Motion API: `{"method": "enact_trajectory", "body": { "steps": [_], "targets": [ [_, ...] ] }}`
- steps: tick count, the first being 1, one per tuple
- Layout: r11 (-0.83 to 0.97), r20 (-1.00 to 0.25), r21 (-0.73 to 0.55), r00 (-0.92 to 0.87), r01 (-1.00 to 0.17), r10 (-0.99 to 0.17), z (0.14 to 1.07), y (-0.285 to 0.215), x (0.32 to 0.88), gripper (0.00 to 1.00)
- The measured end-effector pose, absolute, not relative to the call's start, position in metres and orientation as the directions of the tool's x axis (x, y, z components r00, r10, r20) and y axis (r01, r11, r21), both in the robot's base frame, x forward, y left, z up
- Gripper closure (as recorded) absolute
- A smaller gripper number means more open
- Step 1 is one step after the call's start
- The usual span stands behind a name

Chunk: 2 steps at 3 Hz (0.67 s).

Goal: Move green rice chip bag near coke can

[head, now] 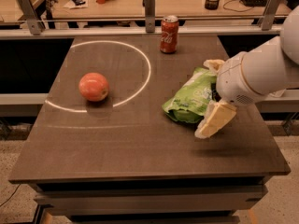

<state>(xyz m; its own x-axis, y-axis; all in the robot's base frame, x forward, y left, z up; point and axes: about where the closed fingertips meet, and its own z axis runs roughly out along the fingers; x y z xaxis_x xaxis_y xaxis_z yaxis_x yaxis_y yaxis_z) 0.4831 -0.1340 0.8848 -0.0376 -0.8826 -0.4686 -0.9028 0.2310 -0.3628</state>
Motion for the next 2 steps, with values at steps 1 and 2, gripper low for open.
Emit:
{"method": "enact_trajectory", "body": {
  "steps": [1, 2],
  "targets": [
    [0.219, -0.478, -0.373, -0.015, -0.902, -0.878, 0.8726, -0.1292, 0.4866, 0.00],
    [0.199, -0.479, -0.382, 0.009, -0.902, -0.878, 0.8663, -0.1255, 0.4876, 0.16]
  ]
}}
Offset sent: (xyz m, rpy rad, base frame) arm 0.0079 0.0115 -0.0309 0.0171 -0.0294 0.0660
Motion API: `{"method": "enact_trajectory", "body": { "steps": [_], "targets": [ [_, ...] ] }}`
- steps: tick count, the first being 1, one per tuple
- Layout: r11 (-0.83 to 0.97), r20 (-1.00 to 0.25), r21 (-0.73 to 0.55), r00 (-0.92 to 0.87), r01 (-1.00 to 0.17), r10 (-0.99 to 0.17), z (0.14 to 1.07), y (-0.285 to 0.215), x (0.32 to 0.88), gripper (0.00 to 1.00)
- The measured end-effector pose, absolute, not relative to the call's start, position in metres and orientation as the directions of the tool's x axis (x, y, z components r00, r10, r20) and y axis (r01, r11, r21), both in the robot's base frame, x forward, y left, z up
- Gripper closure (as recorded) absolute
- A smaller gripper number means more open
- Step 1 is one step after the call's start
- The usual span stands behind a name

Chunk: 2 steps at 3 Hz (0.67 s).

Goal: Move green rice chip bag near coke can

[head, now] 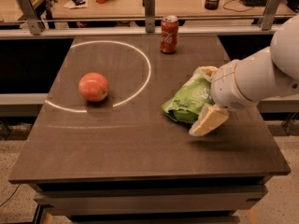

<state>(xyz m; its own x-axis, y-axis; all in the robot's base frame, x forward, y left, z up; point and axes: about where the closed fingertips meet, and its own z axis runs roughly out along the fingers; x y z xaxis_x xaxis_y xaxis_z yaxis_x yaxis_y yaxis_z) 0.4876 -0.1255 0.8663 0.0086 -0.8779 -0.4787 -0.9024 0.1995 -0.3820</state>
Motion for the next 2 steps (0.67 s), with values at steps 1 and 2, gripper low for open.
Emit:
{"method": "enact_trajectory", "body": {
  "steps": [1, 2],
  "targets": [
    [0.189, -0.483, -0.386, 0.023, -0.903, -0.875, 0.8639, -0.1238, 0.4891, 0.40],
    [0.187, -0.482, -0.390, 0.027, -0.902, -0.876, 0.8652, -0.1225, 0.4917, 0.62]
  ]
}}
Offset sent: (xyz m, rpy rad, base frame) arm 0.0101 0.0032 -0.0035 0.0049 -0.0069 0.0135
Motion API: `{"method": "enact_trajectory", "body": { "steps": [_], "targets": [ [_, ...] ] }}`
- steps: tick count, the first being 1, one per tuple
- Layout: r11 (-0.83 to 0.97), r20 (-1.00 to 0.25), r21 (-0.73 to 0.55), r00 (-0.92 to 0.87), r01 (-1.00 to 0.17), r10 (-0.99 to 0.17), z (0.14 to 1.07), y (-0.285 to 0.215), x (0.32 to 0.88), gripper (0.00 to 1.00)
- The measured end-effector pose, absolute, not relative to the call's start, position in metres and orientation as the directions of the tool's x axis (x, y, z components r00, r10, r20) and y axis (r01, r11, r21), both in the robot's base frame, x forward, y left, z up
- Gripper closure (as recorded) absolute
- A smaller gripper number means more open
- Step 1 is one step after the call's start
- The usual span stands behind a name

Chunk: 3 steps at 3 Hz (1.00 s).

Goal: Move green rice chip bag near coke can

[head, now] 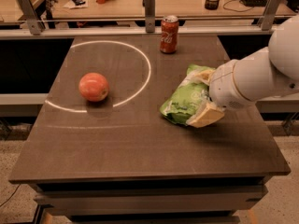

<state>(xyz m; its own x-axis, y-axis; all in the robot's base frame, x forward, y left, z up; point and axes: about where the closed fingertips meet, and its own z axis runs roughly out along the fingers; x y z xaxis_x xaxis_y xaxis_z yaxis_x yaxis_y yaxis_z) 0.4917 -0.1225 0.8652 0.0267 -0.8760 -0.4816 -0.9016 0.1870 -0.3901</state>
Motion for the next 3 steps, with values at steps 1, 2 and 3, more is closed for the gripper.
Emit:
{"method": "enact_trajectory", "body": {
  "steps": [1, 2, 3],
  "targets": [
    [0.232, -0.495, -0.379, -0.015, -0.896, -0.869, 0.870, -0.124, 0.500, 0.86],
    [0.334, -0.511, -0.369, -0.111, -0.867, -0.853, 0.878, -0.131, 0.522, 1.00],
    [0.460, -0.544, -0.363, -0.217, -0.810, -0.810, 0.878, -0.142, 0.546, 1.00]
  ]
}}
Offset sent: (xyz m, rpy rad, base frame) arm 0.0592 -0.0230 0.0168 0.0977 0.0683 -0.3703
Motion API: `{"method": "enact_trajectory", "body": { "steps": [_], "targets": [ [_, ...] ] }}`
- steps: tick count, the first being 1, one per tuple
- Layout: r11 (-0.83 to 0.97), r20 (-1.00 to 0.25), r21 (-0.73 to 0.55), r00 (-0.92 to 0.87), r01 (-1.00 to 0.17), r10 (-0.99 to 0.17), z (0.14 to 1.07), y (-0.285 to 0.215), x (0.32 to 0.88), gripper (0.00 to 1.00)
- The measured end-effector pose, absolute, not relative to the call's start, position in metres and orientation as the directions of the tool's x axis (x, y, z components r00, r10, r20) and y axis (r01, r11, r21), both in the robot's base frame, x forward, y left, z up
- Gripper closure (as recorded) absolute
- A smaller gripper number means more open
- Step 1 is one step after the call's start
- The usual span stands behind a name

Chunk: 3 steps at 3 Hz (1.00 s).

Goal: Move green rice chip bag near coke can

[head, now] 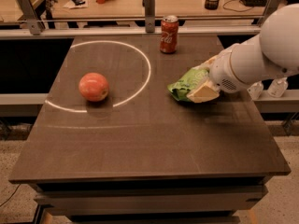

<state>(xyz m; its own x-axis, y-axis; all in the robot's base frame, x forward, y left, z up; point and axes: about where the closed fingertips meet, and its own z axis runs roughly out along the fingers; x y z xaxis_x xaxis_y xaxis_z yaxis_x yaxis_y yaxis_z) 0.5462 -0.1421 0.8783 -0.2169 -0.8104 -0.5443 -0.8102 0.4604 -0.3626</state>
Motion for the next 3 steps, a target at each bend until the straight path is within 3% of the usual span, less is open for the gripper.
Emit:
{"method": "enact_trajectory", "body": {
  "steps": [3],
  "targets": [
    [0.610, -0.621, -0.497, -0.238, -0.618, -0.747, 0.895, -0.143, 0.639, 1.00]
  ]
}}
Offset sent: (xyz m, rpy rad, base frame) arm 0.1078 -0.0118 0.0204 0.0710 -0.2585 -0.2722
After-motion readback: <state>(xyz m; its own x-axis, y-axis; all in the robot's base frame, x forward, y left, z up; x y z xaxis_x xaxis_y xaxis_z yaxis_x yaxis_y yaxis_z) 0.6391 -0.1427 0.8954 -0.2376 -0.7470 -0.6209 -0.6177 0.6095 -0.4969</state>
